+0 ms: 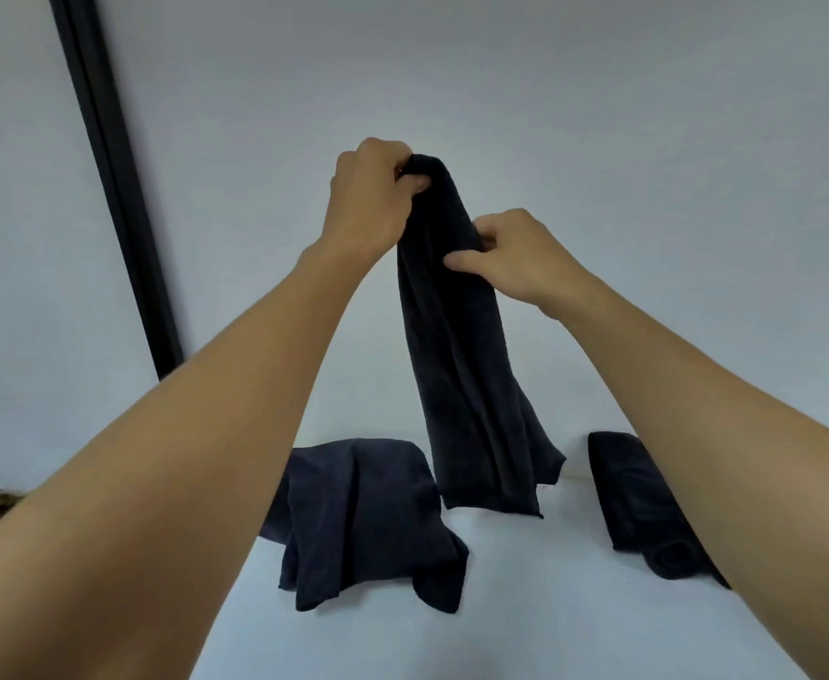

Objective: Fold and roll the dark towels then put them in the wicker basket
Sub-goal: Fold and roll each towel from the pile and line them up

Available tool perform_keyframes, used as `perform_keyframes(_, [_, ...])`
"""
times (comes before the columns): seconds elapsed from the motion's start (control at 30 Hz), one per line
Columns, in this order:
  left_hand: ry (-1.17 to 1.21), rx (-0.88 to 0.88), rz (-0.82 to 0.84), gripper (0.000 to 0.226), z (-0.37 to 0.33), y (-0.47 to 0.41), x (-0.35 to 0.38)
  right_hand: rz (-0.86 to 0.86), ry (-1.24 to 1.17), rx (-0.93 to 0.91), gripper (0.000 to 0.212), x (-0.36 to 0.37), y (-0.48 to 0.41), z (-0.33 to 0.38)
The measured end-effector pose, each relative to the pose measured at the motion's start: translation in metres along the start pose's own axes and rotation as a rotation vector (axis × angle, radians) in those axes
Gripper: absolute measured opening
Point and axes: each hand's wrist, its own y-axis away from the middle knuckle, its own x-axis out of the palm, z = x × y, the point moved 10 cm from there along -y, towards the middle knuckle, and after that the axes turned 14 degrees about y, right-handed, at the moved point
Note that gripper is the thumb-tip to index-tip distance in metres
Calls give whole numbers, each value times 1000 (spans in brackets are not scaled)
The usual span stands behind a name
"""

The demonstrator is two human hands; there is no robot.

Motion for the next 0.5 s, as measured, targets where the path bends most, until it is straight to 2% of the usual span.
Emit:
perform_keyframes(0.17, [60,-76,-22,15,11,6,-16,339,132,109,24,30,23,-45])
perform_keyframes(0.23, [80,-126,-4,15,16,9,-17,390,167,153,25,34,33,-64])
perform_keyframes(0.3, [128,-175,-19,16,21,12,-20,341,153,183,12,28,38,-81])
perform_keyframes(0.37, [187,-220,-52,16,27,11,-25,234,110,209,11,13,38,-98])
perform_keyframes(0.5, [239,-262,-69,27,42,13,-26,-73,195,200,13,-36,37,-109])
